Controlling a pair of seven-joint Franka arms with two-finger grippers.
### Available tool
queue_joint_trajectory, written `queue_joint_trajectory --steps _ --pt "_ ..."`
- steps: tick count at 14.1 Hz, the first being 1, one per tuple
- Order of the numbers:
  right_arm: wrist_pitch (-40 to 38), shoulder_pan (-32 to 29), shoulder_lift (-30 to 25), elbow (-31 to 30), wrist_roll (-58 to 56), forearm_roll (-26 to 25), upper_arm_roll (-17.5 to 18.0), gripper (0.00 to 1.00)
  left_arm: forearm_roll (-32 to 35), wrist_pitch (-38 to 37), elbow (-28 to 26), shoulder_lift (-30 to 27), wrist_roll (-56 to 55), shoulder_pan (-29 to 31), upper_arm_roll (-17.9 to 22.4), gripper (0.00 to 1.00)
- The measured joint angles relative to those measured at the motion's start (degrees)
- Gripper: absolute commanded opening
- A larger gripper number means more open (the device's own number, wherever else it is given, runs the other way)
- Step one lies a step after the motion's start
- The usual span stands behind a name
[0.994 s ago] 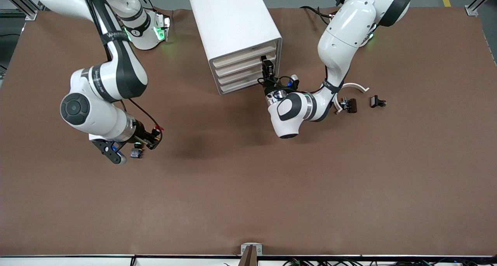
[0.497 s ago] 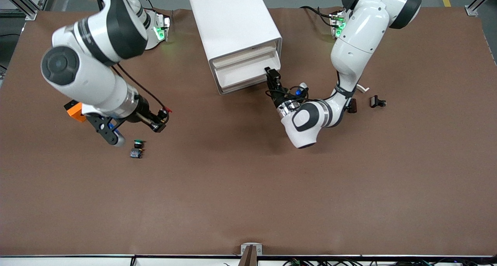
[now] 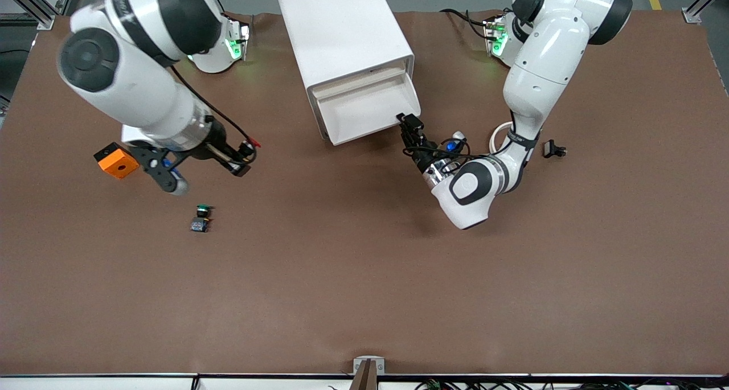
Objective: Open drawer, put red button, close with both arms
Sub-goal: 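Carry the red button over the open drawer with the right gripper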
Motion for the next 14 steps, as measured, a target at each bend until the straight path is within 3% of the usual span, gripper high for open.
queue_joint_trajectory --steps 4,7,8,10,14 --pt "5.2 8.5 3.7 -1.0 13.9 -0.8 0.0 0.0 0.0 0.0 0.5 0.0 0.0 1.9 0.0 0.08" --pt "6.5 10.5 5.1 -1.2 18.9 -0.8 0.0 0.0 0.0 0.1 0.6 0.0 0.0 2.1 0.0 0.24" --pt "7.9 11.1 5.7 -1.6 20.7 -0.8 0.0 0.0 -0.1 0.2 0.6 0.0 0.2 2.1 0.0 0.33" --pt "13.4 12.9 6.7 -4.1 24.9 -0.8 0.0 0.0 -0.1 0.2 0.6 0.1 0.4 2.1 0.0 0.84" --pt "17.6 18.2 7.8 -7.3 29.9 -0.8 0.0 0.0 0.0 0.2 0.6 0.7 0.6 2.2 0.1 1.0"
